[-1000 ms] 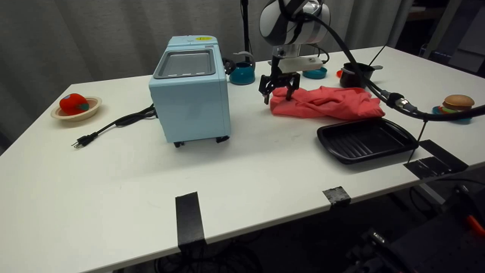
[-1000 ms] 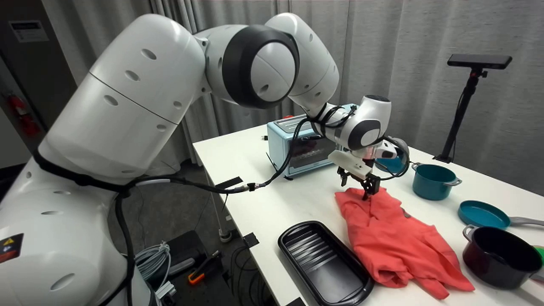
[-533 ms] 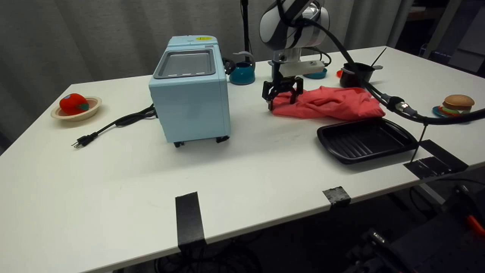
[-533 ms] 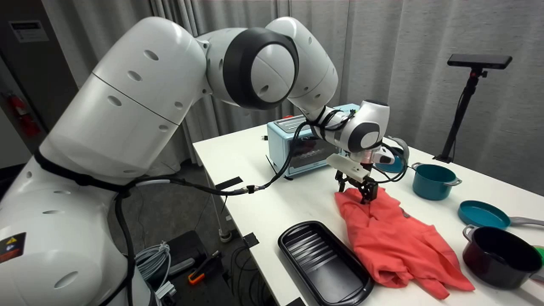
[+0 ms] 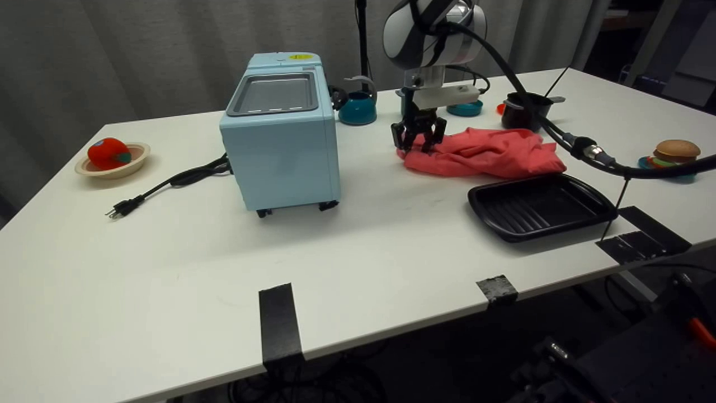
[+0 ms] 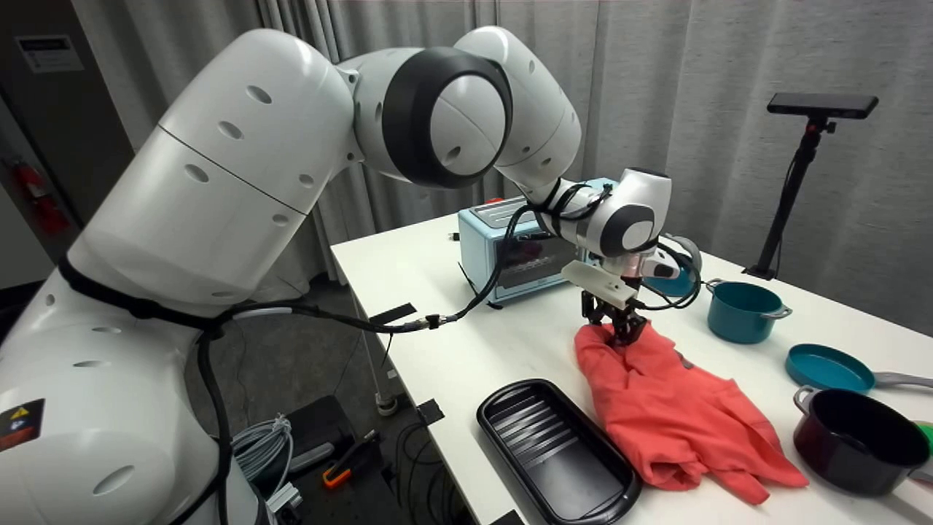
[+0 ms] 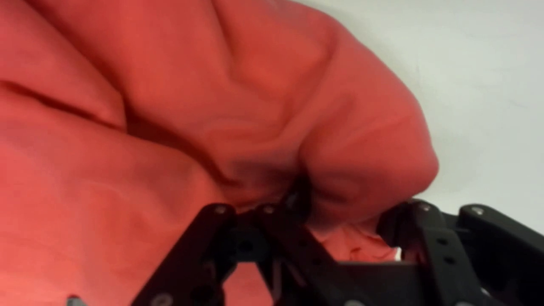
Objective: Fold the cloth on the table
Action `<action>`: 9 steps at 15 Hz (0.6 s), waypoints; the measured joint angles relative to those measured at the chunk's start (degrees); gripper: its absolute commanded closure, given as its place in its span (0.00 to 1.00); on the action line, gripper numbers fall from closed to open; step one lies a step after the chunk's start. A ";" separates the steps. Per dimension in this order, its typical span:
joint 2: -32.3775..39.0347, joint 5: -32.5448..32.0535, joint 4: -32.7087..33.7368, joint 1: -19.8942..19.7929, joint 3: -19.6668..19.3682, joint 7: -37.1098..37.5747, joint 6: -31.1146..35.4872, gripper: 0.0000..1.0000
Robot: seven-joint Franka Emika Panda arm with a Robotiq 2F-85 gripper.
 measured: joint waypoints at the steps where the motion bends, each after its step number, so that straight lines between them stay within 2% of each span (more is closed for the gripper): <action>1: -0.05 0.00 0.04 0.02 0.03 0.00 0.00 0.99; 9: -0.48 0.16 0.15 0.12 1.67 -1.84 2.00 0.96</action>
